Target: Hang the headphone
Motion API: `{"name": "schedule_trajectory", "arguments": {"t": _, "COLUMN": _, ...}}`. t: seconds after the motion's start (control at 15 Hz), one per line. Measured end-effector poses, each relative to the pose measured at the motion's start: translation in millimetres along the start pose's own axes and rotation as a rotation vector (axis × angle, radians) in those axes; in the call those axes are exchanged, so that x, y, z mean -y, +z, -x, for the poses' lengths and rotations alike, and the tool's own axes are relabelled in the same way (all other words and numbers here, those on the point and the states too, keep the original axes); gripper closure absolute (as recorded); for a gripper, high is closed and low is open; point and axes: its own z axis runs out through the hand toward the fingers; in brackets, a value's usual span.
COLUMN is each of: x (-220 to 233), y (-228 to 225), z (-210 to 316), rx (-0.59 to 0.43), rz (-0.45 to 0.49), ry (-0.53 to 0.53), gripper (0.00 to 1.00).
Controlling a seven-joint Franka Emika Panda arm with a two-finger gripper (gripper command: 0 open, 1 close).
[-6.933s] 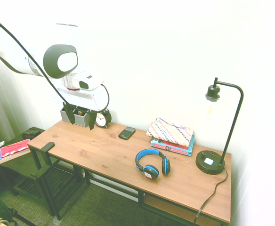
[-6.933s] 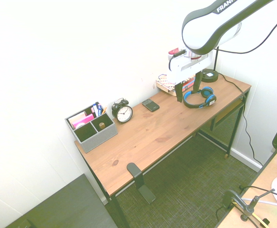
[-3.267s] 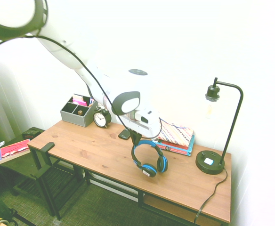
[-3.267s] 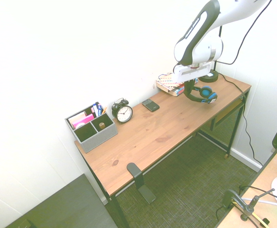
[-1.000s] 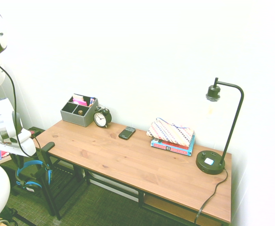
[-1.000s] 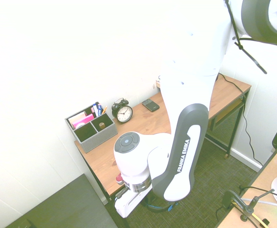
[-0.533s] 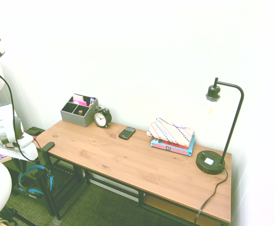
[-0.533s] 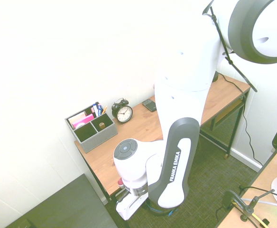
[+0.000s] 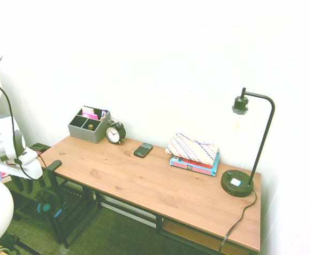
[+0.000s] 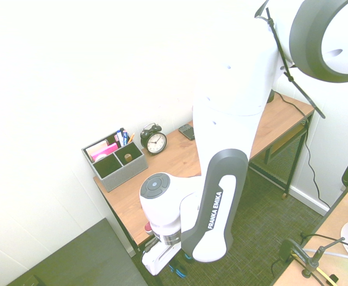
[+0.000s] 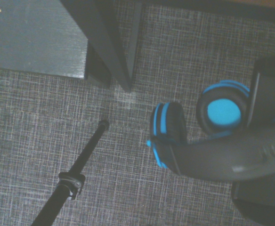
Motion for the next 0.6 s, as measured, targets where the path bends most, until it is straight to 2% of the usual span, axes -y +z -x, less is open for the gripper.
{"name": "schedule_trajectory", "arguments": {"t": 0.13, "x": -5, "y": -30, "z": 3, "rx": 0.001, "rz": -0.04, "ry": -0.03, "gripper": 0.0}}
{"name": "schedule_trajectory", "arguments": {"t": 0.33, "x": -15, "y": -100, "z": -6, "rx": 0.018, "rz": -0.135, "ry": -0.105, "gripper": 0.0}}
{"name": "schedule_trajectory", "arguments": {"t": 0.6, "x": -66, "y": -165, "z": -59, "rx": 0.034, "rz": -0.139, "ry": -0.148, "gripper": 0.0}}
